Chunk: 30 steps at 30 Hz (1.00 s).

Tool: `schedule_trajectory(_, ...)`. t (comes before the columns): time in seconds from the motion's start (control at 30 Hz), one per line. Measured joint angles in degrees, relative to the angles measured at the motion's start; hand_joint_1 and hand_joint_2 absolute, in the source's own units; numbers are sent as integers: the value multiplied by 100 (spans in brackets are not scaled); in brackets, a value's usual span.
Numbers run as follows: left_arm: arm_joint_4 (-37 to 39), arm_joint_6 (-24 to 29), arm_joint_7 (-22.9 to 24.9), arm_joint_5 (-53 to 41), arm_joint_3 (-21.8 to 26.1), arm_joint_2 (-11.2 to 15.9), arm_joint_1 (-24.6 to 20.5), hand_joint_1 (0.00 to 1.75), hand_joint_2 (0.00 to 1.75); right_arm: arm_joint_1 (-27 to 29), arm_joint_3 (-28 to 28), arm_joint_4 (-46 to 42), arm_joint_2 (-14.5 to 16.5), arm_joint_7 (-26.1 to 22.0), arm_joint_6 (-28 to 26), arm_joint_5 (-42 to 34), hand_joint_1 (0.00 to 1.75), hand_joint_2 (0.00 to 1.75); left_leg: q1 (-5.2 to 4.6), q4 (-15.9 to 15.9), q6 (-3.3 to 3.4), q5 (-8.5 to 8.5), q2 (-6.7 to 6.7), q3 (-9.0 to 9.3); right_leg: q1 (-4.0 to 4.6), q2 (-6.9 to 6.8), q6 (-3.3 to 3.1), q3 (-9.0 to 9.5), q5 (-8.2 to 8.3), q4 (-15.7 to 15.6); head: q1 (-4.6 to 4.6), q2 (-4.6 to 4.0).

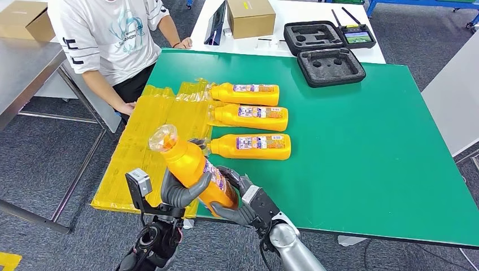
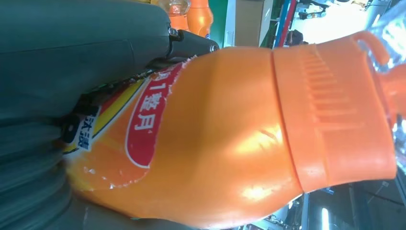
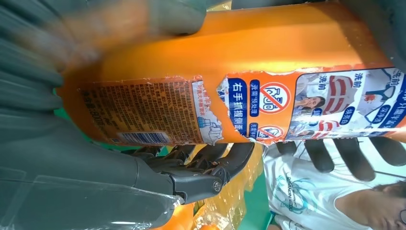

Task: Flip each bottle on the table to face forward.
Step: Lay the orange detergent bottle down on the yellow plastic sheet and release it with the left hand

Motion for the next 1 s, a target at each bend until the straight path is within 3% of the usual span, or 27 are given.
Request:
schedule_trajectory(0.03,0,8,-5,3,1,-1,0,175,175,-4,-5,9,5,1,0,4,161,175,0,0,0,0,0,0,0,0,0,0,0,0,0,-1)
schedule_trajectory(0.13,-2,67,-39,8,4,-5,3,175,175,-7,-14,24,15,4,-1,34,31,175,0,0,0,0,0,0,0,0,0,0,0,0,0,-1)
schedule_trajectory(0.17,-5,97,-60,4,5,-7,4,175,175,-7,-14,24,16,8,-9,54,0,131,0,0,0,0,0,0,0,0,0,1,0,0,0,0)
schedule_trajectory(0.27,-49,197,-113,-12,22,-11,23,175,175,5,-13,22,17,61,-97,116,0,0,0,0,0,0,0,0,0,0,0,0,0,0,-1,0)
schedule_trajectory(0.5,-227,488,-199,-86,147,-11,115,175,175,87,-22,-170,-11,338,-342,144,0,0,0,0,0,0,0,0,0,0,0,0,0,0,0,0)
schedule_trajectory(0.67,-404,998,-313,-472,326,-1,258,175,175,138,-31,-395,-122,260,-507,60,0,0,0,0,0,0,0,0,0,1,0,-1,0,0,1,0)
schedule_trajectory(0.87,-555,1973,-329,-1773,690,93,291,175,175,191,-51,-1187,-292,-111,-964,-504,0,0,0,0,0,1,1,0,0,0,0,-2,0,0,0,0)
schedule_trajectory(1.0,-562,2258,-217,-2436,885,211,141,175,175,195,-56,-1750,-395,-198,-1226,-793,0,0,1,0,0,1,0,0,1,0,0,0,0,0,0,0)
